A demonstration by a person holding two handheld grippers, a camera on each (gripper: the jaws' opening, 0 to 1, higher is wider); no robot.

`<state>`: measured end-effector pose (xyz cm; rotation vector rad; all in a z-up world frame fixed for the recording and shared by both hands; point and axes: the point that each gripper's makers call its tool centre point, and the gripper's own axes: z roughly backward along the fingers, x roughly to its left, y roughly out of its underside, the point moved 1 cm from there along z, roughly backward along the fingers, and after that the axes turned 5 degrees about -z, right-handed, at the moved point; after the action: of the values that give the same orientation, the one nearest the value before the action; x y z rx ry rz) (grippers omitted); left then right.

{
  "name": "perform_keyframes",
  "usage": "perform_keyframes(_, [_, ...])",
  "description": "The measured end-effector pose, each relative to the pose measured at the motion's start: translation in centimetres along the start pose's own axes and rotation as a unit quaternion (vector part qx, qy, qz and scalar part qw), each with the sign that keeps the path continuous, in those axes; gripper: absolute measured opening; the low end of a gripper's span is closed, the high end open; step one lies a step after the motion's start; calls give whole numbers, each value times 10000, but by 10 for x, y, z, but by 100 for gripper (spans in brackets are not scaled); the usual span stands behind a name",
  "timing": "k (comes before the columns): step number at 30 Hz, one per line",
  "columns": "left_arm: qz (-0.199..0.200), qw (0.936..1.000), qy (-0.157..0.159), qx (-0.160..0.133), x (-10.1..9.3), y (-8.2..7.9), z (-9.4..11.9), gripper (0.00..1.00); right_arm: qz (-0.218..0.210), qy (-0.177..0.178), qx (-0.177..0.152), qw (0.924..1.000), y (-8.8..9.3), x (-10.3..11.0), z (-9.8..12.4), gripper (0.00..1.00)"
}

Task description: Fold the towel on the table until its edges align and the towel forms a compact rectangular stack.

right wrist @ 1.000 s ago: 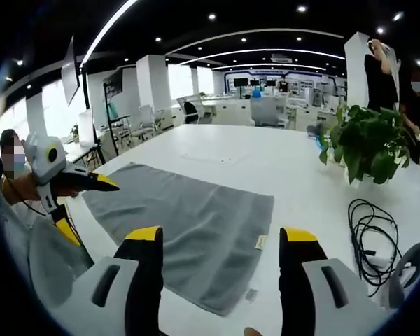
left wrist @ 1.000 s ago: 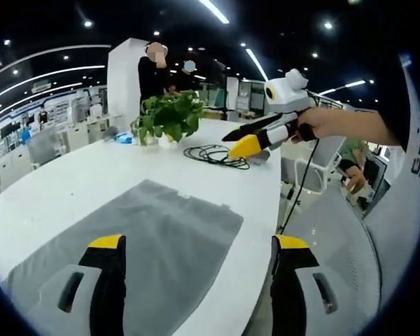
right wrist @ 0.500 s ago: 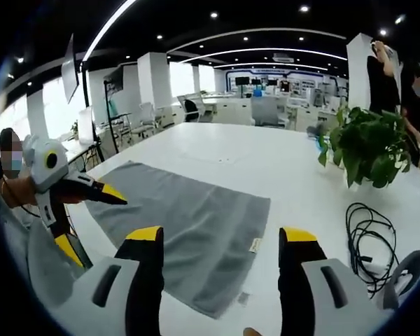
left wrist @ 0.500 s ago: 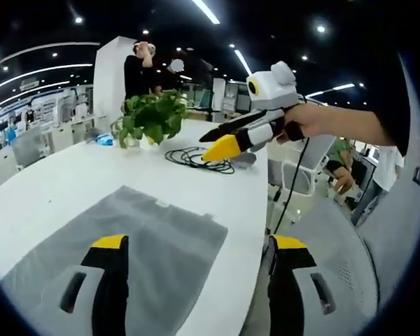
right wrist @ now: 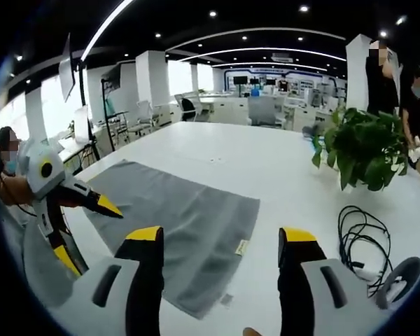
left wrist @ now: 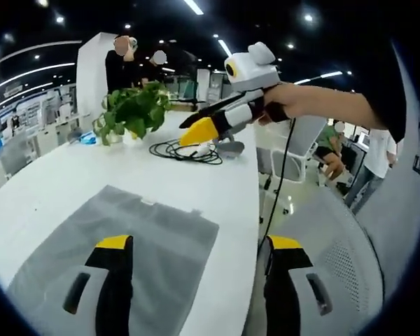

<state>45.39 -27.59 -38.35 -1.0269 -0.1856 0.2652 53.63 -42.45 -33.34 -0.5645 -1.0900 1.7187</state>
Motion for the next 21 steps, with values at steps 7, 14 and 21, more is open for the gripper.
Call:
perform_keyframes(7, [-23, 9999, 108, 27, -6, -3, -13, 73, 26, -4, 53, 10000, 0, -8, -2, 64])
perform_keyframes(14, [81, 9997, 245, 14, -14, -10, -24, 68, 177, -133, 20, 9998, -5, -8, -8, 58])
perform_keyframes(21, [140, 9993, 347, 20, -17, -13, -36, 65, 129, -113, 99, 9998, -2, -16, -17, 59])
